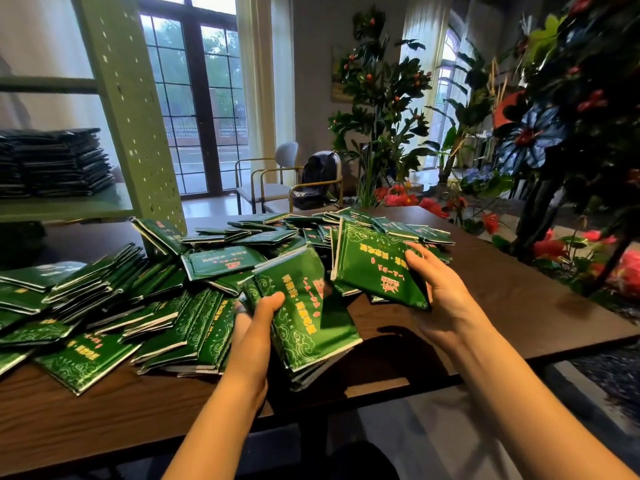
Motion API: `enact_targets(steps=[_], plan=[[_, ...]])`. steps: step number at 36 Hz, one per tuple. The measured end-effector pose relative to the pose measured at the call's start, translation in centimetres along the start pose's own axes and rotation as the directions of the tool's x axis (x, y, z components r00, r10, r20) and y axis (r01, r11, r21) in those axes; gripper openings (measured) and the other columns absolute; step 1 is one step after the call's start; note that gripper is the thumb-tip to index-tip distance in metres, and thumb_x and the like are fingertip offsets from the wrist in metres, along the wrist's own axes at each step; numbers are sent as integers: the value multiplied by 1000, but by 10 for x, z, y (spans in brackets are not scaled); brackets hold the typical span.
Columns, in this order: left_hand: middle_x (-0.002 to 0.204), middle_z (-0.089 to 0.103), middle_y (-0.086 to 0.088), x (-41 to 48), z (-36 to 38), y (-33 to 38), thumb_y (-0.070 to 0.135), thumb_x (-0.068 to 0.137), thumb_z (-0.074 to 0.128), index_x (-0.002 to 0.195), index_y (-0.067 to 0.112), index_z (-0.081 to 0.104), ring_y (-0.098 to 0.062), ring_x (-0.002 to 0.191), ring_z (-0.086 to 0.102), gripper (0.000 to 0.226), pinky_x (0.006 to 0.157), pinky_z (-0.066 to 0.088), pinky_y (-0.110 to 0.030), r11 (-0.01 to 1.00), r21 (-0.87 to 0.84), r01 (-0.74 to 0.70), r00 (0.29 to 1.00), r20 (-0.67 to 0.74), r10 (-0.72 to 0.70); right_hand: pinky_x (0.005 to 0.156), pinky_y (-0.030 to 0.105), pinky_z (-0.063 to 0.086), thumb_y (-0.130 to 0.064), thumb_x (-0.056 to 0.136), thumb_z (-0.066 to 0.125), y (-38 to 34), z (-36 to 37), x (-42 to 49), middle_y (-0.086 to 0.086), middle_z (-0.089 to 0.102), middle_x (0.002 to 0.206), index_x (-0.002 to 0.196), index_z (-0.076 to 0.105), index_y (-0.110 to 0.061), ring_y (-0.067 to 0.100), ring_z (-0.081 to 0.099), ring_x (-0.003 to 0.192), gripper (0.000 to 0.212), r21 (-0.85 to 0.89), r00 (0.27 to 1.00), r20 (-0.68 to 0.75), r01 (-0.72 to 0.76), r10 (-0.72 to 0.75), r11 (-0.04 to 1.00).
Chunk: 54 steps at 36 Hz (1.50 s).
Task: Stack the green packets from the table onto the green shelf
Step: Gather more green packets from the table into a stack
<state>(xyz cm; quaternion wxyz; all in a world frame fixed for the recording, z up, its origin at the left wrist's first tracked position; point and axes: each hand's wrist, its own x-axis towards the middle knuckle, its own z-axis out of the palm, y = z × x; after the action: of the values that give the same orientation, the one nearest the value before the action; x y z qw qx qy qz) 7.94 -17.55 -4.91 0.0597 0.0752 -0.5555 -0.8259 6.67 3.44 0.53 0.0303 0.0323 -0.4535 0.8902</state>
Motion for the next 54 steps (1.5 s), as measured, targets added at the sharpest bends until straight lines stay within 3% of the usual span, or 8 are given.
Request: enact_targets(steps=[8,16,25,30,34,44,48,54], plan=[[125,64,-15,-1,2,5,55,42,76,147,9,33,-32,118,59,123,108,39,-56,995,86,-47,993,115,37,56,26,55,-9,71,69,-16,9,-3,2,67,80,95,64,-15,14,65,66,25,-364,960,270,174,-75,915],[105,69,-3,11,-2,24,31,60,83,137,25,33,-14,87,71,92,83,55,-30,985,162,-60,948,317,6,89,15,43,-19,78,76,-27,30,4,-23,57,113,120,57,-37,-2,55,104,50,-787,836,543,541,-83,299],[122,66,-10,17,1,32,56,44,84,141,29,36,-26,104,69,111,97,50,-49,965,235,-116,912,410,10,86,21,47,-35,80,73,-12,58,11,-30,57,108,130,55,-31,-7,55,99,53,-681,674,728,732,-124,-21],[150,28,12,22,-4,28,87,49,64,153,38,9,-24,140,37,128,117,25,-53,959,283,-19,938,338,-81,88,39,53,-54,77,58,3,60,20,-5,67,119,129,57,-29,11,63,108,58,-640,630,763,768,-144,-32],[157,33,-2,21,-5,29,93,43,60,155,33,11,-24,140,38,137,117,26,-52,939,342,-39,936,341,-85,83,38,55,-44,78,67,15,59,26,-5,70,111,126,61,-23,11,66,100,53,-610,591,782,791,-196,-46],[118,68,-13,25,-4,30,52,41,91,132,22,42,-30,105,68,108,98,49,-54,922,385,-39,920,375,-117,79,38,54,-47,80,61,35,60,41,-3,70,99,127,58,-18,13,65,90,55,-595,581,771,803,-260,28],[106,72,-15,24,-2,26,42,42,85,129,18,45,-32,95,71,99,90,54,-51,943,332,-1,932,341,-119,72,14,39,-43,86,52,45,64,46,-11,64,92,123,60,-16,-7,51,78,47,-626,601,699,776,-386,74],[75,73,-12,19,-6,35,15,50,74,112,3,56,-21,59,70,66,49,55,-28,989,110,101,945,299,-129,79,14,41,-45,91,32,40,57,54,-6,63,98,121,57,-17,1,57,91,48,-599,724,496,685,-480,414]])
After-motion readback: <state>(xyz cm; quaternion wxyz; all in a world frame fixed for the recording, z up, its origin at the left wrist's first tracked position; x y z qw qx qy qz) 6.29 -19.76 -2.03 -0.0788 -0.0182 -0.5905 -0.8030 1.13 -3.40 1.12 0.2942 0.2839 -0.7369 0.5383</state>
